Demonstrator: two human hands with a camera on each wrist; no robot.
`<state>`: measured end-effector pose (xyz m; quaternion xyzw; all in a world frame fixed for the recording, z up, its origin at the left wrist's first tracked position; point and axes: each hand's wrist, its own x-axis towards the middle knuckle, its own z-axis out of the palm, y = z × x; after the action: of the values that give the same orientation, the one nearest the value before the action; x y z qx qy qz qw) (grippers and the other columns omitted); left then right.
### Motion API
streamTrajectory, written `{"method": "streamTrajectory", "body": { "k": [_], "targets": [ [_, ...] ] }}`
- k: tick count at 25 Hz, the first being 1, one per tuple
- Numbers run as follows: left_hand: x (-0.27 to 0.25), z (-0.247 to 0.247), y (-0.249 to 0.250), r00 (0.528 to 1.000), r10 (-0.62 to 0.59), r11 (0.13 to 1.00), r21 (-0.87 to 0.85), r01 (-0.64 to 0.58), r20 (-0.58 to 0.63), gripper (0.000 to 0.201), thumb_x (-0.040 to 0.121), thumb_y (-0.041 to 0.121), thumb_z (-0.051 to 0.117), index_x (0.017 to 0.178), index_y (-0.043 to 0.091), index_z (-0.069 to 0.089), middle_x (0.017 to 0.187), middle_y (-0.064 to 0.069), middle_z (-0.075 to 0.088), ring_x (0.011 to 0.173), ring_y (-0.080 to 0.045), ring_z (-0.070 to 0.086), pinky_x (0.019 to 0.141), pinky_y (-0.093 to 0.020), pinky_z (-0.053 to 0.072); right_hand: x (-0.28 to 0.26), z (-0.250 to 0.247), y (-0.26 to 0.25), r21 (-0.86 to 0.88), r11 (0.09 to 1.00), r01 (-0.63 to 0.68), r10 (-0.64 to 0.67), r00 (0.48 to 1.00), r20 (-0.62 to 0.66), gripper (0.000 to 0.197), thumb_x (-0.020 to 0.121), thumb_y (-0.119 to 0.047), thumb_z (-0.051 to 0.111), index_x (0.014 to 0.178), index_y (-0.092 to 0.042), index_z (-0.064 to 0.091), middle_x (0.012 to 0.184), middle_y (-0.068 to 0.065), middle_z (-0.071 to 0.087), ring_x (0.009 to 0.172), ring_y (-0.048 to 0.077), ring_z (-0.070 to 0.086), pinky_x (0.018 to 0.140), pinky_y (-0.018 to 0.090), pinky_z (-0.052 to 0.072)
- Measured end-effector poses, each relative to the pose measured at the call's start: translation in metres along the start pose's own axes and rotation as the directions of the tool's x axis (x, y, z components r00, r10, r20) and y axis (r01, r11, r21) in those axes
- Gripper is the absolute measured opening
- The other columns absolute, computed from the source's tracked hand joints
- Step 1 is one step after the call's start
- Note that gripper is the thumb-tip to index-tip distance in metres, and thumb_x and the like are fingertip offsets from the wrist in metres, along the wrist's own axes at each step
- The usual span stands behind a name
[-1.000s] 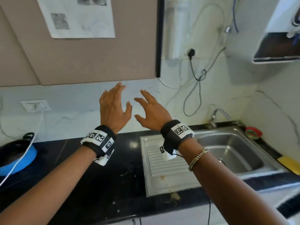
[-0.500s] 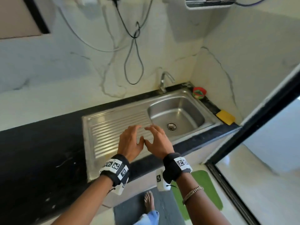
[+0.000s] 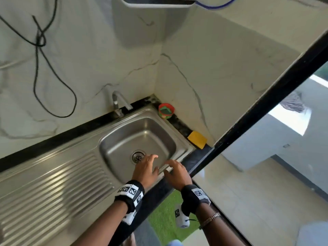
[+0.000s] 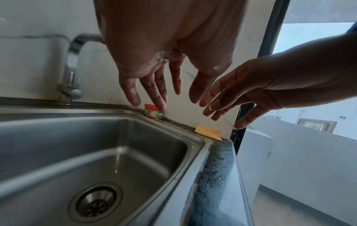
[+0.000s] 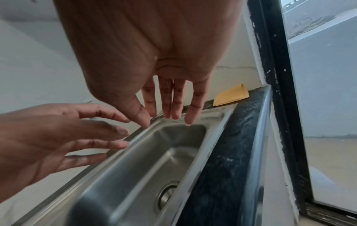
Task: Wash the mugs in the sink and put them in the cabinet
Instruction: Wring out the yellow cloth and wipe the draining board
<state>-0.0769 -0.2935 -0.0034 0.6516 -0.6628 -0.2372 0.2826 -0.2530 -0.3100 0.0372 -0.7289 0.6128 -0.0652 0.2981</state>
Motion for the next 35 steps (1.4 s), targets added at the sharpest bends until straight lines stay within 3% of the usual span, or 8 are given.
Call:
{"method": "streamTrajectory", "body": {
  "k": [8,12,14,21,26,30,32,35],
  "targets": [
    [0.095,0.052,0.025,0.984,0.083,0.997,-0.018,-0.081,0.157,0.033,0.088,0.023,0.059,0.119,0.032,0.063,0.116,0.009,0.066,0.097,-0.015,0.071,0.083,-0.032,0.056,0.131,-0.078,0.094,0.056,0.951,-0.303,0.309,0.933,-0.185,0.049,0.095,-0.028,0.062,0.142,-0.016,0.055,0.15,0.008,0.05,0.139,0.031,0.045,0.11,0.042,0.044],
    [0.119,0.071,0.033,0.98,-0.013,1.0,0.007,0.012,0.199,0.036,0.086,0.02,0.059,0.12,0.03,0.064,0.117,0.008,0.065,0.097,-0.017,0.071,0.085,-0.034,0.056,0.172,-0.101,0.118,-0.088,0.945,-0.314,0.295,0.938,-0.183,0.051,0.095,-0.025,0.06,0.145,-0.02,0.051,0.16,0.006,0.038,0.143,0.035,0.043,0.108,0.046,0.047],
    [0.162,0.116,0.048,0.976,-0.099,0.995,0.035,0.094,0.192,0.036,0.087,0.019,0.06,0.122,0.027,0.064,0.117,0.004,0.066,0.097,-0.019,0.071,0.086,-0.035,0.056,0.219,-0.109,0.161,-0.143,0.946,-0.289,0.282,0.957,-0.069,0.051,0.093,-0.024,0.059,0.143,-0.024,0.05,0.156,0.007,0.042,0.13,0.039,0.055,0.102,0.046,0.051],
    [0.192,0.131,0.056,0.95,-0.235,0.971,0.019,0.236,0.207,0.04,0.085,0.028,0.057,0.125,0.034,0.058,0.118,0.001,0.064,0.096,-0.023,0.072,0.085,-0.038,0.057,0.231,-0.093,0.174,-0.221,0.944,-0.246,0.237,0.969,-0.065,0.053,0.083,-0.005,0.053,0.133,-0.019,0.047,0.135,0.011,0.06,0.118,0.041,0.061,0.093,0.045,0.051],
    [0.187,0.12,0.054,0.941,-0.313,0.949,-0.003,0.316,0.131,0.038,0.09,0.022,0.062,0.127,0.029,0.062,0.124,0.003,0.063,0.101,-0.021,0.071,0.088,-0.034,0.055,0.236,-0.095,0.145,-0.239,0.954,-0.182,0.169,0.983,-0.071,0.037,0.086,-0.023,0.053,0.122,-0.021,0.061,0.126,0.006,0.065,0.122,0.037,0.056,0.098,0.045,0.047],
    [0.157,0.087,0.032,0.924,-0.381,0.924,0.016,0.381,0.023,0.042,0.092,0.032,0.057,0.133,0.032,0.056,0.131,0.005,0.06,0.107,-0.017,0.068,0.098,-0.042,0.05,0.242,-0.075,0.078,-0.077,0.994,0.071,-0.062,0.992,0.112,0.03,0.09,-0.024,0.057,0.111,-0.007,0.069,0.119,0.018,0.062,0.117,0.04,0.057,0.093,0.042,0.048],
    [0.132,0.064,0.016,0.894,-0.447,0.894,-0.01,0.447,-0.028,0.04,0.092,0.031,0.056,0.132,0.035,0.055,0.129,0.006,0.061,0.108,-0.016,0.065,0.099,-0.041,0.051,0.243,-0.054,0.039,0.049,0.988,0.15,-0.157,0.958,0.24,0.023,0.088,-0.021,0.06,0.095,-0.004,0.073,0.107,0.022,0.069,0.105,0.041,0.065,0.081,0.035,0.049],
    [0.083,0.029,-0.009,0.827,-0.549,0.836,-0.07,0.544,-0.12,0.038,0.09,0.025,0.058,0.128,0.031,0.058,0.126,0.001,0.063,0.105,-0.022,0.069,0.092,-0.038,0.056,0.228,-0.011,-0.018,0.229,0.951,0.207,-0.288,0.863,0.414,0.022,0.088,-0.022,0.062,0.093,-0.016,0.083,0.098,0.005,0.08,0.098,0.024,0.073,0.072,0.021,0.045]
  ]
}}
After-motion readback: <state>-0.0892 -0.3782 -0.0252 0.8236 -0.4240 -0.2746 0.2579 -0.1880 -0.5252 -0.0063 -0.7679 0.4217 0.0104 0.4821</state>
